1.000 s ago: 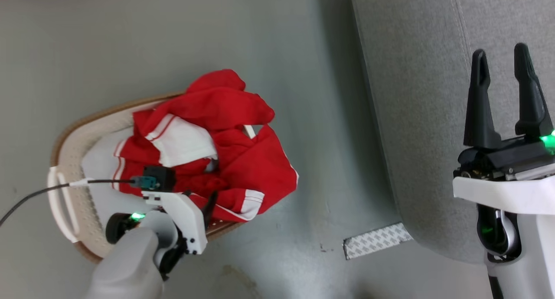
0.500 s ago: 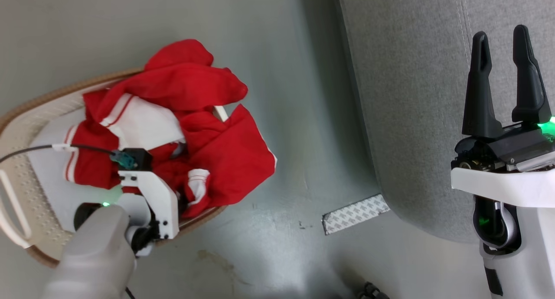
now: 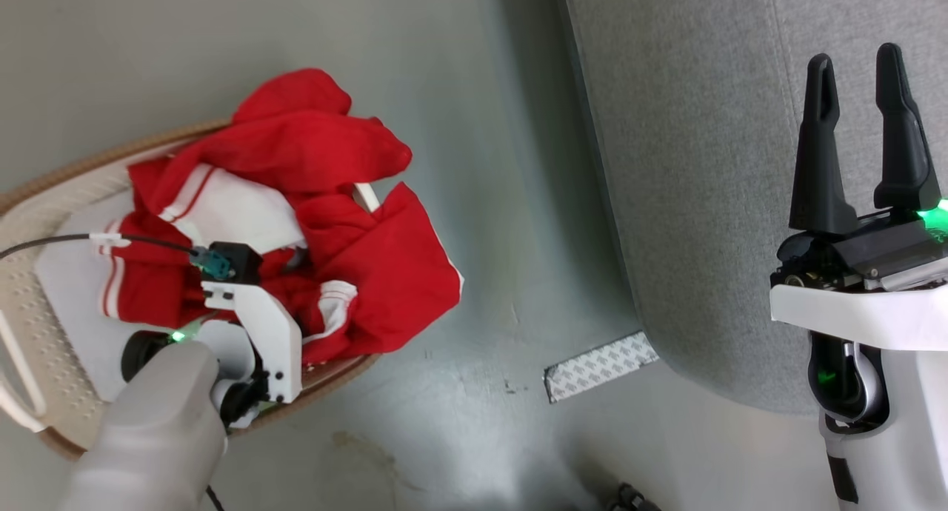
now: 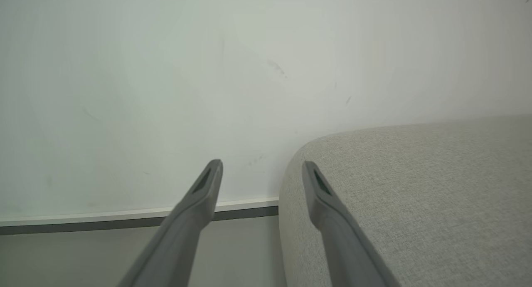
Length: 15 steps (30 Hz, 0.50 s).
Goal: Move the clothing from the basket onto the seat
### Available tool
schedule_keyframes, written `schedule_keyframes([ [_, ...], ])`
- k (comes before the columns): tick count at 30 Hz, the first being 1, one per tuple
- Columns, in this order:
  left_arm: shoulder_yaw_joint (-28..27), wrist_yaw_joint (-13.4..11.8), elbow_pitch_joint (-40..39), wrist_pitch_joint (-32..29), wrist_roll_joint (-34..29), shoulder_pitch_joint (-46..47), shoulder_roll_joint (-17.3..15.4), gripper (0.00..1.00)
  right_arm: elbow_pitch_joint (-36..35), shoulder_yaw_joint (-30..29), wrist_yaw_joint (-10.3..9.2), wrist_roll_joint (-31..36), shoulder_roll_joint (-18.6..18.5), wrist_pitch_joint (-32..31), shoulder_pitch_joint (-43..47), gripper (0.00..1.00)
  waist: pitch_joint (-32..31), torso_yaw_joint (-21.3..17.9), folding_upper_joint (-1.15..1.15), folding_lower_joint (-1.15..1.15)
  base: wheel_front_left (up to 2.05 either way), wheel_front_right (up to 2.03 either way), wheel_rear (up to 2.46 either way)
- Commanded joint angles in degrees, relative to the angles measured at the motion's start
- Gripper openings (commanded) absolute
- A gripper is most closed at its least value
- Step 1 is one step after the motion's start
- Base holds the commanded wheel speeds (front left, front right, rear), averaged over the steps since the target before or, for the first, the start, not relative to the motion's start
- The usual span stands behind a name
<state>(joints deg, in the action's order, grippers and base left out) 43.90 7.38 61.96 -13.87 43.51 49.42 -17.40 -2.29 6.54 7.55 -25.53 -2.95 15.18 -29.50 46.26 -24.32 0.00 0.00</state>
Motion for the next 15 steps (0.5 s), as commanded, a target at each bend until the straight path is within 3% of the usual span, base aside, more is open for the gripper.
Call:
schedule_keyframes([
  [1, 0.6, 0.2, 0.1, 0.8, 0.4, 0.1, -0.4, 0.0, 0.4, -0.2, -0.12, 0.4, 0.1, 0.0, -0.4, 1.0, -1.4, 0.7, 0.0, 0.0, 0.0, 0.0, 0.0],
  [15, 7.3, 0.2, -5.6, 12.6, 9.1, -8.0, 3.4, 0.0, 3.0, -0.3, -0.12, 5.3, -0.3, 0.0, 4.4, 1.0, -20.1, 7.5, 0.0, 0.0, 0.0, 0.0, 0.0],
])
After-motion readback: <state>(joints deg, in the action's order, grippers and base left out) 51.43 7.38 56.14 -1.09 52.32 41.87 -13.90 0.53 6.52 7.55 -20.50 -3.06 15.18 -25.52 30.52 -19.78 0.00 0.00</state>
